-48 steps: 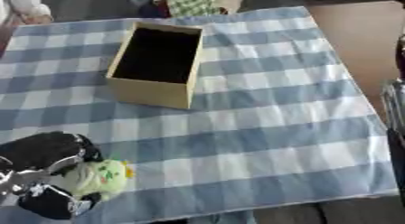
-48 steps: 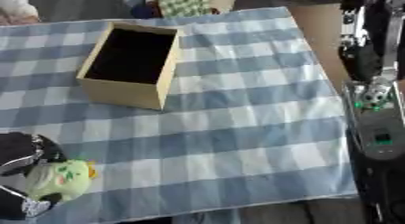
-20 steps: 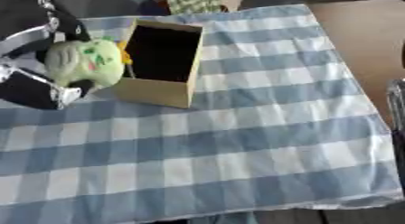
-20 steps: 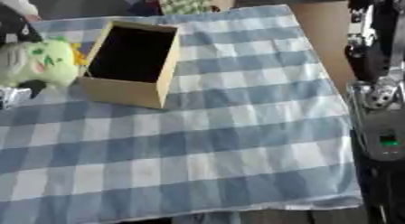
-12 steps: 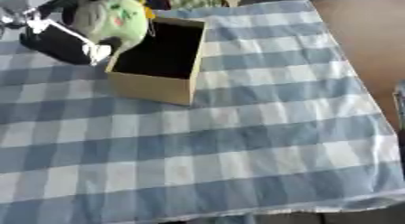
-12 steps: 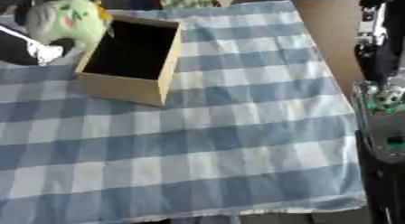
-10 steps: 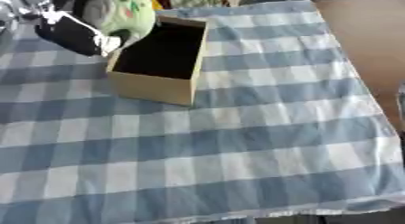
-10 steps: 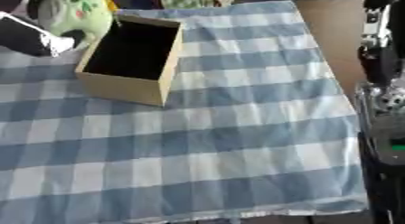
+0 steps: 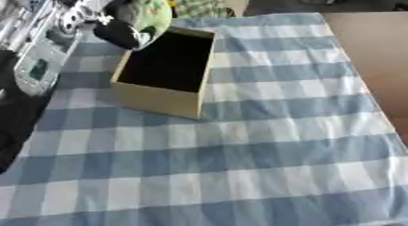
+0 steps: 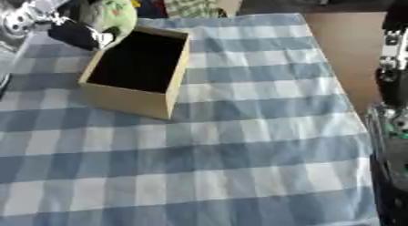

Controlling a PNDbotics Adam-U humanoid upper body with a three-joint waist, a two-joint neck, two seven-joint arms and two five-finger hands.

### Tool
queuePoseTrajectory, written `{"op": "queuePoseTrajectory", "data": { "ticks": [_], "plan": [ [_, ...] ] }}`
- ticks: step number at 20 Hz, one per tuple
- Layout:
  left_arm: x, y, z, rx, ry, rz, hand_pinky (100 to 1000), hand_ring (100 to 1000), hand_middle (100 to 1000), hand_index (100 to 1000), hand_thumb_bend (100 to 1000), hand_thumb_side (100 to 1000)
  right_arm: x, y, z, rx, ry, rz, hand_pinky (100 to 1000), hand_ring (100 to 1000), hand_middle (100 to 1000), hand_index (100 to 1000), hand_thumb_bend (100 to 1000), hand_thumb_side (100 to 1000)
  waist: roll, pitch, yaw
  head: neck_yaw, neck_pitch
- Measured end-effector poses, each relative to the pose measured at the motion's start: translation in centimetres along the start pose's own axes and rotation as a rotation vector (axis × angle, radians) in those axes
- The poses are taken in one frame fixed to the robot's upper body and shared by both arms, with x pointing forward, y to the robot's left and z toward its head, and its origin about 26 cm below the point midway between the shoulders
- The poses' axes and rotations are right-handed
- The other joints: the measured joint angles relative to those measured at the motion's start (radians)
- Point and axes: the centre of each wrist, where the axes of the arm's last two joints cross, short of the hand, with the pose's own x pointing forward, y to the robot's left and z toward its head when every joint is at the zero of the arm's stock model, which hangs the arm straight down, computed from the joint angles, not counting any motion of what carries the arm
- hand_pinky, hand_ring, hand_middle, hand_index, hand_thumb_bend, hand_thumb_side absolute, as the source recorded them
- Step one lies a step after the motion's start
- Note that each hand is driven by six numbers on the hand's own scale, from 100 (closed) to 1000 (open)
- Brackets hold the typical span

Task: Pick up objects on the table and place them in the box.

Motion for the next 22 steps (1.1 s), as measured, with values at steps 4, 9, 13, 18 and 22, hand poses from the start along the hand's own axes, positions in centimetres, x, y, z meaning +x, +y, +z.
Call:
{"op": "queuePoseTrajectory", "data": {
  "ticks": [4,9,13,18,22],
  "plan": [
    [0.5,-1.1,-1.1,0.009,0.004,0.001,168,359,472,678,100,345,0.0,0.3,-0.1,0.002,-0.002,-0.011,776,604,580,772,100,771,-0.003,0.01,-0.007,0.011,-0.011],
    [1.4,-1.9,-1.9,0.01,-0.018,0.007,169,360,474,678,100,349,0.0,0.4,-0.3,-0.005,-0.01,-0.02,776,604,579,772,100,771,-0.003,0.021,-0.015,0.019,-0.023],
    [1.9,-2.6,-2.3,0.001,-0.027,0.013,180,369,480,680,100,347,0.1,0.5,-0.5,-0.006,-0.014,-0.024,776,604,579,772,100,772,-0.004,0.029,-0.019,0.022,-0.03],
    [2.3,-3.3,-2.8,-0.014,-0.009,-0.011,219,404,506,696,100,337,0.1,0.7,-0.6,-0.012,-0.016,-0.031,776,603,578,772,100,773,-0.003,0.037,-0.024,0.026,-0.034],
    [2.1,-4.3,-3.3,-0.044,0.032,-0.045,275,459,550,728,129,373,0.1,0.7,-0.6,-0.012,-0.016,-0.033,776,603,578,773,100,774,-0.003,0.042,-0.025,0.028,-0.034]
  ]
}}
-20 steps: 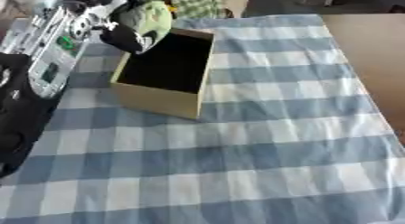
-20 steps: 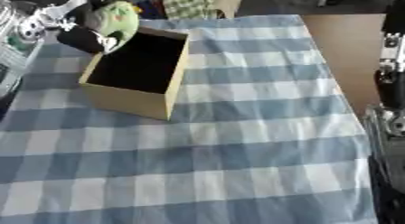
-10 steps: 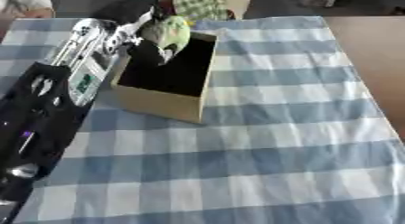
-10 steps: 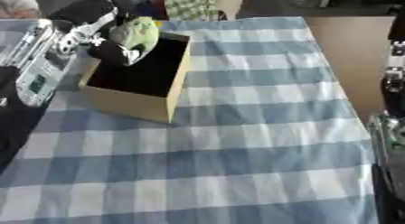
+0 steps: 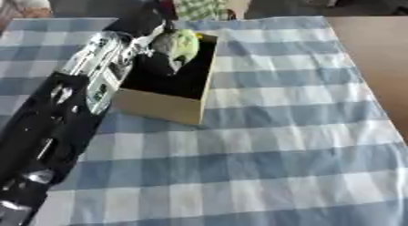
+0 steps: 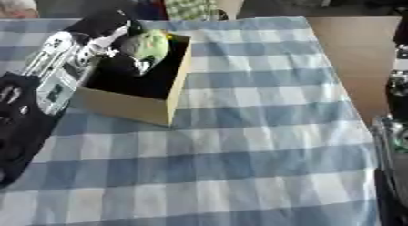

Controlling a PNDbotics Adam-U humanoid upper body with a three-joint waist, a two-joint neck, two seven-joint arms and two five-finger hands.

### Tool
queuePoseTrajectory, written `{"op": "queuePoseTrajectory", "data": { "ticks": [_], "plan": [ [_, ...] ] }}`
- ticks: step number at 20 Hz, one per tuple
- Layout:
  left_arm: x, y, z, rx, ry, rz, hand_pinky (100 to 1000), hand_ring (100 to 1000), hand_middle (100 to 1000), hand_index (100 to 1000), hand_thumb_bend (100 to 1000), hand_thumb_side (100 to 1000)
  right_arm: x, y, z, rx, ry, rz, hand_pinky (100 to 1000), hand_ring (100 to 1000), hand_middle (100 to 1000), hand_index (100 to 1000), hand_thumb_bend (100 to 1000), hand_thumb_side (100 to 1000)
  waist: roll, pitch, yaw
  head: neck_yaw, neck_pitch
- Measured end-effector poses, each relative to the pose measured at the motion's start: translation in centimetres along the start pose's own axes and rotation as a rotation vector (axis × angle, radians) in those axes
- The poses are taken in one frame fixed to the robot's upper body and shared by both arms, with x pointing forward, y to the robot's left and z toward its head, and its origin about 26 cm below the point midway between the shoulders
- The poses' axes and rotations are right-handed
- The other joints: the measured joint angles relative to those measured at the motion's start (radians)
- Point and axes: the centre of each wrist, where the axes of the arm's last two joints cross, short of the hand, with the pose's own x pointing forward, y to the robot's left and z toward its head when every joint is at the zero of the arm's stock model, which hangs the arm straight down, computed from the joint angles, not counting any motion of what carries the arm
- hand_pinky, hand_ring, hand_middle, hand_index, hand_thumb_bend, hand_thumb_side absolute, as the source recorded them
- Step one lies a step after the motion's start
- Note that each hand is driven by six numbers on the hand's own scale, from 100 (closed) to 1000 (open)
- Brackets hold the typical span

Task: Pick up objects on the table and place them in the box.

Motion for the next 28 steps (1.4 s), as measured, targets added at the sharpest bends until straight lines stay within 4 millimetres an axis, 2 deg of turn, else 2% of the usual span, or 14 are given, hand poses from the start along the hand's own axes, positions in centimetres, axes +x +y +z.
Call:
{"op": "queuePoseTrajectory", "data": {
  "ticks": [1,2,3,4,5,6,9,14,19,22,28],
  "plan": [
    [-0.1,-0.2,-0.1,-0.009,0.006,-0.006,279,464,556,732,148,379,0.0,0.0,0.0,0.0,0.0,0.0,776,603,578,773,100,774,0.0,0.0,0.0,0.0,0.0],
    [-0.2,-0.4,-0.1,-0.018,0.008,-0.011,314,510,605,760,303,441,0.0,0.0,0.0,0.0,0.0,-0.001,776,603,578,773,100,774,0.0,0.0,0.0,0.0,0.0],
    [-0.3,-0.5,-0.2,-0.026,0.008,-0.014,314,510,605,760,303,441,0.0,0.0,0.0,-0.001,0.001,-0.002,776,603,578,773,100,774,0.0,0.0,0.0,0.0,0.0],
    [-0.4,-0.6,-0.2,-0.035,0.006,-0.014,347,548,646,779,427,497,0.0,0.1,0.0,-0.002,0.002,-0.002,776,603,578,772,100,775,0.0,0.0,0.0,0.0,0.0],
    [-0.4,-0.7,-0.2,-0.042,0.001,-0.015,349,550,649,780,435,501,0.0,0.1,0.1,-0.003,0.003,-0.003,776,603,578,772,100,775,-0.001,0.0,0.0,0.0,0.0],
    [-0.3,-0.8,-0.2,-0.047,-0.004,-0.016,373,578,675,796,505,527,0.0,0.1,0.1,-0.004,0.003,-0.004,776,603,578,773,100,775,-0.001,0.0,0.0,0.0,0.0],
    [-0.2,-0.8,-0.2,-0.06,-0.016,-0.019,386,608,704,813,530,542,0.0,0.1,0.1,-0.003,0.004,-0.004,775,603,578,773,100,775,-0.001,0.0,0.0,0.0,0.0],
    [-0.2,-1.0,-0.1,-0.078,-0.021,-0.017,428,674,756,856,648,603,0.0,0.1,0.1,-0.002,0.006,-0.004,775,603,578,773,100,775,-0.001,0.0,0.0,-0.001,0.0],
    [-0.1,-0.7,0.0,-0.074,-0.012,-0.025,418,667,750,855,590,606,0.0,0.1,0.1,-0.003,0.008,-0.005,776,604,578,773,100,775,-0.001,-0.001,0.0,-0.002,0.0],
    [0.2,0.0,0.3,-0.047,-0.022,-0.022,387,636,732,845,484,605,0.0,0.1,0.1,-0.006,0.01,-0.007,776,605,579,773,100,773,-0.001,-0.006,0.001,-0.003,0.002],
    [0.9,3.8,2.6,0.098,-0.073,-0.002,347,602,710,835,412,617,0.0,0.0,0.3,-0.005,0.015,-0.005,777,607,581,773,100,770,0.003,-0.025,0.009,-0.01,0.012]
  ]
}}
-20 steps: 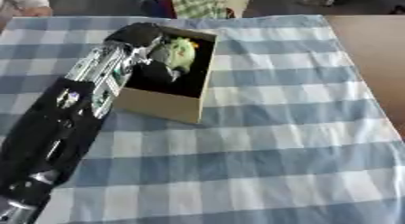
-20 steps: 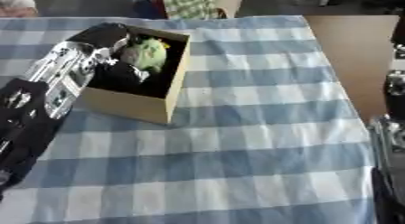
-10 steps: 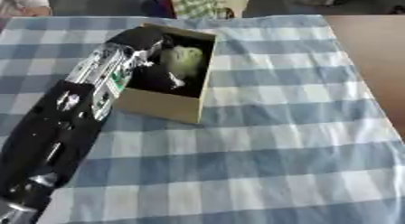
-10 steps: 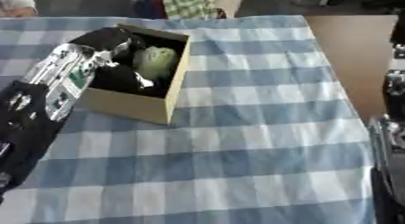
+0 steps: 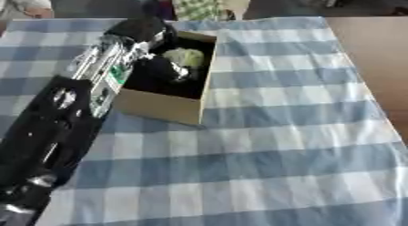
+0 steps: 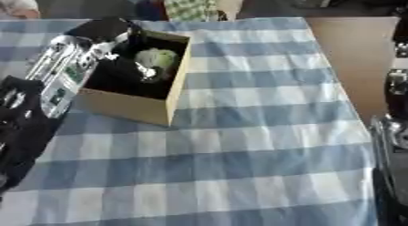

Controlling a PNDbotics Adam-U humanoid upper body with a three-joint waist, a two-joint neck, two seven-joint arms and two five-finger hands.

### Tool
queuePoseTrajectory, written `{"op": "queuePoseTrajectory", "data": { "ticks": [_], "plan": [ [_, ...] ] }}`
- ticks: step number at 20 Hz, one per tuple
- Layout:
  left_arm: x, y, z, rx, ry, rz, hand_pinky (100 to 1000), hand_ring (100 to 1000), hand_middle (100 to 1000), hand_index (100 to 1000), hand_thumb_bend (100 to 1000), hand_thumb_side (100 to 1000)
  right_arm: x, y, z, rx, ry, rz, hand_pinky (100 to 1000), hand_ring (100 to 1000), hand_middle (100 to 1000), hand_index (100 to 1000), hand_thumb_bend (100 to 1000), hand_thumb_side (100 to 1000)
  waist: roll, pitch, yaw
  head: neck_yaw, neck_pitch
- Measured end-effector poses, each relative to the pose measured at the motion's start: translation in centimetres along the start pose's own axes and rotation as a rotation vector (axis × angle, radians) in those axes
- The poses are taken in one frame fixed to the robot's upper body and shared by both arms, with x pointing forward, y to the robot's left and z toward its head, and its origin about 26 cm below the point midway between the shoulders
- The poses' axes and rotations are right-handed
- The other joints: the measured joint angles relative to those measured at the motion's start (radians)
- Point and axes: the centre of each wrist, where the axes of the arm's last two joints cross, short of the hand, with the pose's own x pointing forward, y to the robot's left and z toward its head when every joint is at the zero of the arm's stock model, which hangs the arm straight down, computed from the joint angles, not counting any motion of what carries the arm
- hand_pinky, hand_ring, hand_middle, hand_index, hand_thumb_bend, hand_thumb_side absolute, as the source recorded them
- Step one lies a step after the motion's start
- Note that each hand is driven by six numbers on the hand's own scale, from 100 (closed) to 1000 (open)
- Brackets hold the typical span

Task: Pick up objects on the table and place them in the box.

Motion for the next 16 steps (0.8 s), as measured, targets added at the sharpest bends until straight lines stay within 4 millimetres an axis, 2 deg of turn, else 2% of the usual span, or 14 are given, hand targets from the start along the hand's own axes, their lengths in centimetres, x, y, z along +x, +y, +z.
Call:
{"op": "queuePoseTrajectory", "data": {
  "ticks": [4,7,9,10,11,12,16],
  "plan": [
    [0.2,3.7,2.6,0.118,-0.057,0.031,323,579,696,835,347,657,0.0,-0.2,0.1,-0.005,0.005,0.007,780,609,583,773,100,787,0.002,-0.013,0.006,-0.009,0.008],
    [-0.2,5.7,5.1,0.209,-0.085,0.082,330,580,701,850,271,711,0.0,-0.4,0.3,-0.008,0.01,0.013,781,610,584,773,100,767,0.002,-0.025,0.013,-0.02,0.017],
    [-0.6,6.6,6.8,0.267,-0.107,0.122,338,588,710,859,211,754,-0.1,-0.6,0.3,-0.009,0.007,0.018,781,610,584,773,100,766,0.002,-0.03,0.017,-0.027,0.023],
    [-0.9,7.0,7.8,0.294,-0.12,0.139,338,588,710,859,211,754,-0.1,-0.6,0.4,-0.009,0.008,0.019,781,610,584,773,100,766,0.002,-0.032,0.02,-0.031,0.026],
    [-1.1,7.2,8.7,0.318,-0.13,0.153,340,590,712,864,147,782,-0.1,-0.6,0.4,-0.01,0.009,0.02,782,610,584,774,100,766,0.002,-0.032,0.022,-0.034,0.027],
    [-1.4,7.4,9.7,0.343,-0.141,0.167,340,590,711,865,120,789,-0.1,-0.7,0.4,-0.011,0.011,0.021,782,610,585,774,100,765,0.002,-0.032,0.024,-0.036,0.03],
    [-1.9,8.3,12.8,0.421,-0.176,0.201,340,590,711,865,120,789,-0.1,-0.9,0.4,-0.013,0.008,0.028,782,610,585,774,100,765,-0.001,-0.033,0.027,-0.042,0.035]
  ]
}}
